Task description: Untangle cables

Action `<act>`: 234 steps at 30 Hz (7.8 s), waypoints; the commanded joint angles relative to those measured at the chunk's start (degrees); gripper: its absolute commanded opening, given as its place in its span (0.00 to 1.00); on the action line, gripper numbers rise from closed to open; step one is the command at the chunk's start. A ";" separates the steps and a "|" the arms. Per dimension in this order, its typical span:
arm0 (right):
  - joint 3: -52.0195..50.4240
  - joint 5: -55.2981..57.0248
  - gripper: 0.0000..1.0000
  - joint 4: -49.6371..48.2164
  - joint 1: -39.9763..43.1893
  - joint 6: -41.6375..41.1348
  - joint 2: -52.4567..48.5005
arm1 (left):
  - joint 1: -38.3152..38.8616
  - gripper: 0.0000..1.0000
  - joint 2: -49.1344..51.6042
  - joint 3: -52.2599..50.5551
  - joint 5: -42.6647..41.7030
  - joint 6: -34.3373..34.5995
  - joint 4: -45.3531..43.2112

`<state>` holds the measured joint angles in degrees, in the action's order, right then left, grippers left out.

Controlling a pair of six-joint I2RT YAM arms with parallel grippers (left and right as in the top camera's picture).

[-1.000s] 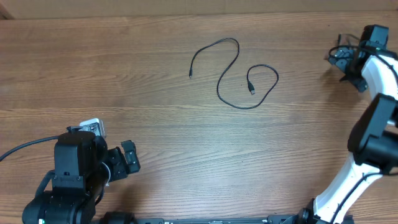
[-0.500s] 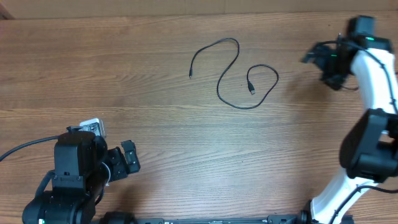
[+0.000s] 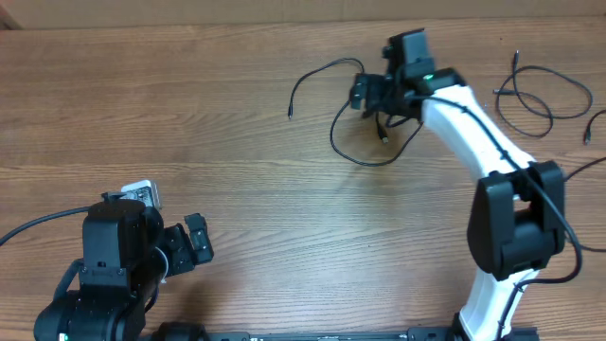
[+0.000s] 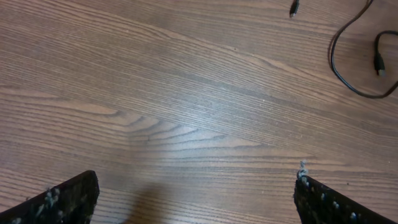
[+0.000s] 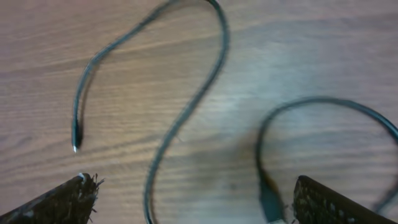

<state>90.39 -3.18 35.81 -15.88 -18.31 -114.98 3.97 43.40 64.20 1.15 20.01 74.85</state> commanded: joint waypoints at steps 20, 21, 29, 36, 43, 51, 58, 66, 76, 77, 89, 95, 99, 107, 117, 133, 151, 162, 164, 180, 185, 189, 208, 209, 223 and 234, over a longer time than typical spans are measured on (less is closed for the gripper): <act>-0.39 24.17 0.95 -7.69 -12.02 -2.91 -10.47 | -0.57 1.00 0.00 0.55 0.57 1.01 -0.07; -0.39 24.20 0.95 -7.80 -12.02 -2.91 -11.06 | -0.57 1.00 0.00 0.55 0.57 1.01 -0.07; -0.39 30.01 0.95 -6.14 -11.19 -2.99 -14.29 | -0.57 0.99 0.00 0.55 0.57 1.01 -0.07; -0.39 34.03 1.00 -3.02 -8.44 -4.85 -14.29 | -0.57 0.99 0.00 0.55 0.57 1.01 -0.07; -0.39 28.15 1.00 -0.59 -4.44 -10.19 -14.29 | -0.57 0.99 0.00 0.55 0.57 1.01 -0.07; -0.39 12.24 0.59 -0.74 -2.03 -9.70 -15.93 | -0.57 1.00 0.00 0.55 0.57 1.01 -0.07; -0.39 12.20 0.21 -1.46 -1.79 -9.70 -17.62 | -0.57 1.00 0.00 0.55 0.57 1.01 -0.07; -0.37 12.55 0.04 -7.63 1.92 -8.04 -17.59 | -0.57 1.00 0.00 0.55 0.57 1.01 -0.07; -0.33 7.91 0.04 -23.39 13.90 2.34 -17.59 | -0.57 0.99 0.00 0.55 0.57 1.01 -0.07; -0.33 6.21 0.04 -25.53 14.80 3.89 -17.59 | -0.57 1.00 0.00 0.55 0.57 1.01 -0.07; -0.31 3.06 0.04 -45.66 16.57 5.11 -19.41 | -0.57 0.99 0.00 0.55 0.57 1.01 -0.07; 0.33 3.04 0.49 -44.30 17.03 5.09 -18.82 | -0.57 1.00 0.00 0.55 0.57 1.01 -0.07; 2.03 3.04 0.93 -39.19 16.92 5.09 -15.74 | -0.57 0.99 0.00 0.55 0.57 1.01 -0.07; 2.08 3.08 1.00 -31.78 17.29 5.09 -5.05 | -0.57 1.00 0.00 0.55 0.57 1.01 -0.07; 2.08 3.06 1.00 -11.56 21.03 5.16 11.78 | -0.57 0.99 0.00 0.55 0.57 1.01 -0.07; -6.78 -9.40 0.93 11.17 24.04 6.62 43.06 | -0.57 1.00 0.00 0.55 0.57 1.01 -0.07; -39.43 -16.46 1.00 14.53 23.98 6.40 99.78 | -0.57 1.00 0.00 0.55 0.57 1.01 -0.07; -39.43 -16.70 1.00 29.35 23.98 6.03 100.72 | -0.57 1.00 0.00 0.55 0.57 1.01 -0.07; -39.43 -16.65 1.00 29.46 23.98 5.97 100.72 | -0.57 0.99 0.00 0.55 0.57 1.01 -0.07; -39.43 -16.41 1.00 28.70 23.98 5.99 100.72 | -0.57 0.99 0.00 0.55 0.57 1.01 -0.07; -39.47 -16.41 1.00 24.68 23.98 5.99 100.72 | -0.57 1.00 0.00 0.55 0.57 1.01 -0.07; -39.82 -16.41 1.00 20.79 23.98 5.99 100.74 | -0.57 0.99 0.00 0.55 0.57 1.01 -0.07; -55.78 -16.39 1.00 4.17 23.50 6.21 109.98 | -0.57 0.99 0.00 0.55 0.57 1.01 -0.07; -56.83 -16.39 1.00 2.93 23.50 6.21 110.71 | -0.57 0.99 0.00 0.55 0.57 1.01 -0.07; -68.65 -14.80 1.00 -6.27 18.03 6.21 114.81 | -0.57 0.99 0.00 0.55 0.57 1.01 -0.07; -77.61 -11.26 1.00 -17.88 14.19 6.19 114.81 | -0.57 1.00 0.00 0.55 0.57 1.01 -0.07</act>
<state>16.03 -17.08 20.58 -1.26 -12.16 -0.73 3.97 43.51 64.23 1.15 20.01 75.02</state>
